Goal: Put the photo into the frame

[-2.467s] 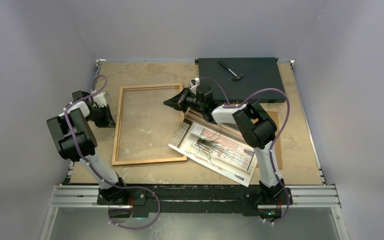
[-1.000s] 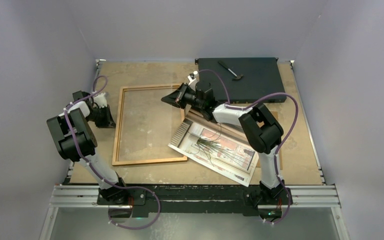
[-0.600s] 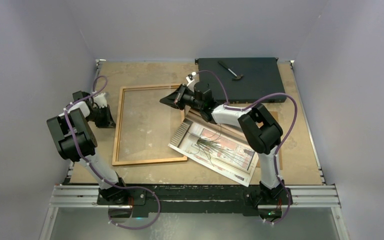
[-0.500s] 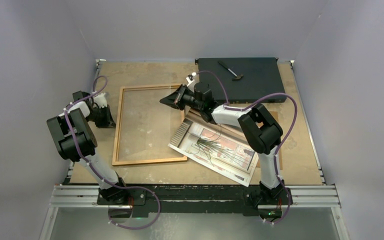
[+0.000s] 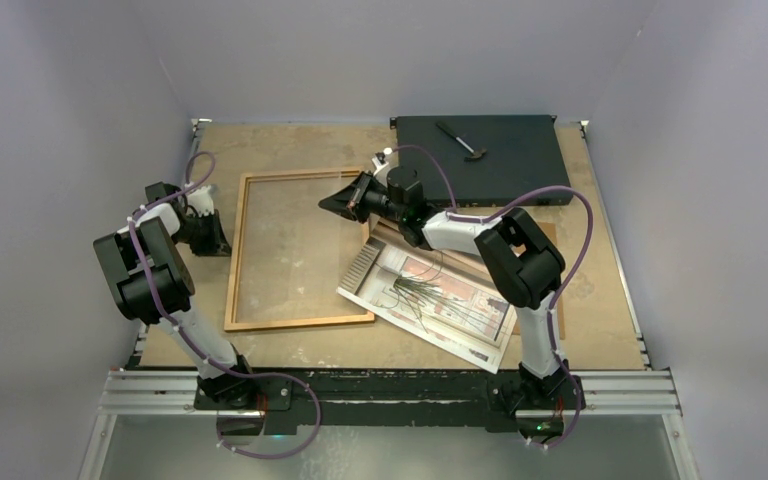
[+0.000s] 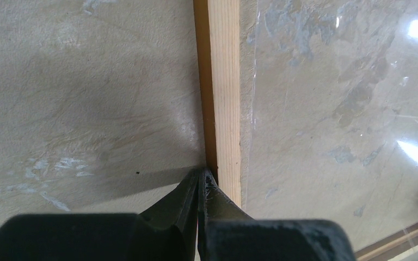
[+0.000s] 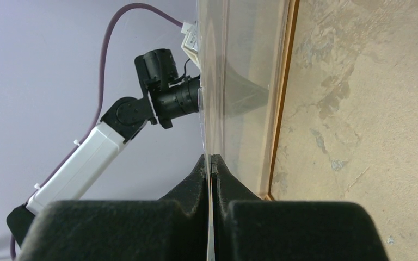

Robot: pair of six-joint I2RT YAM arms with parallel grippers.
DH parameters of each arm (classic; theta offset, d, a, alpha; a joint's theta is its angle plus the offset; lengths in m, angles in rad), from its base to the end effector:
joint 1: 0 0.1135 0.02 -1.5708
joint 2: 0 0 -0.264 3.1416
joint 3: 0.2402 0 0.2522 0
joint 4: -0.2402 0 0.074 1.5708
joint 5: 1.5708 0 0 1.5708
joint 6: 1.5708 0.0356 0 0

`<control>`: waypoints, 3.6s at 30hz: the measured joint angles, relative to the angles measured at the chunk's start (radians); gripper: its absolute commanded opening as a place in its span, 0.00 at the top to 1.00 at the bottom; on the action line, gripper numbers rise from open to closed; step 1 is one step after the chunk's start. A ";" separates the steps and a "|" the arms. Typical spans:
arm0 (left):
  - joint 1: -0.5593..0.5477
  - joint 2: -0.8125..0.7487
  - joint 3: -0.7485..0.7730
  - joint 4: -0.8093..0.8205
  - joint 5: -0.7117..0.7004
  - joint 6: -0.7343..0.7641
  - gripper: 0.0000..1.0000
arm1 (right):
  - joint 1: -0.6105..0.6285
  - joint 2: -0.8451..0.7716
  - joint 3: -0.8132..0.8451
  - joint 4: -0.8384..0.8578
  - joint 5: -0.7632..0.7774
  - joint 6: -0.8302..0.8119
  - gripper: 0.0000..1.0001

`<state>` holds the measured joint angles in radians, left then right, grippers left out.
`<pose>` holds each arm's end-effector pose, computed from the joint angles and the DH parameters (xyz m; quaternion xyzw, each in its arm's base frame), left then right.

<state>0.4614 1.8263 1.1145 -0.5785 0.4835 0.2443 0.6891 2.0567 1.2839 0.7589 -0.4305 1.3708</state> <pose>0.3124 0.1368 0.1530 -0.0709 0.9594 -0.1755 0.2093 0.3509 0.3083 0.2174 0.0912 0.7057 0.6664 0.2228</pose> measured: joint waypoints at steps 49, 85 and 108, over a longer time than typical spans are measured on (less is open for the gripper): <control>0.000 -0.013 -0.022 0.023 0.006 0.000 1.00 | 0.008 -0.003 -0.031 0.002 0.021 0.043 1.00; 0.001 -0.014 -0.023 0.024 0.006 0.000 1.00 | 0.005 -0.026 -0.057 0.016 0.022 0.042 1.00; 0.001 -0.015 -0.023 0.024 0.007 0.000 1.00 | 0.006 0.024 -0.042 0.058 0.016 0.109 1.00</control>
<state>0.4622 1.8114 1.0912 -0.5545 0.4904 0.2447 0.6956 2.0808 1.2419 0.8173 -0.4141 1.4796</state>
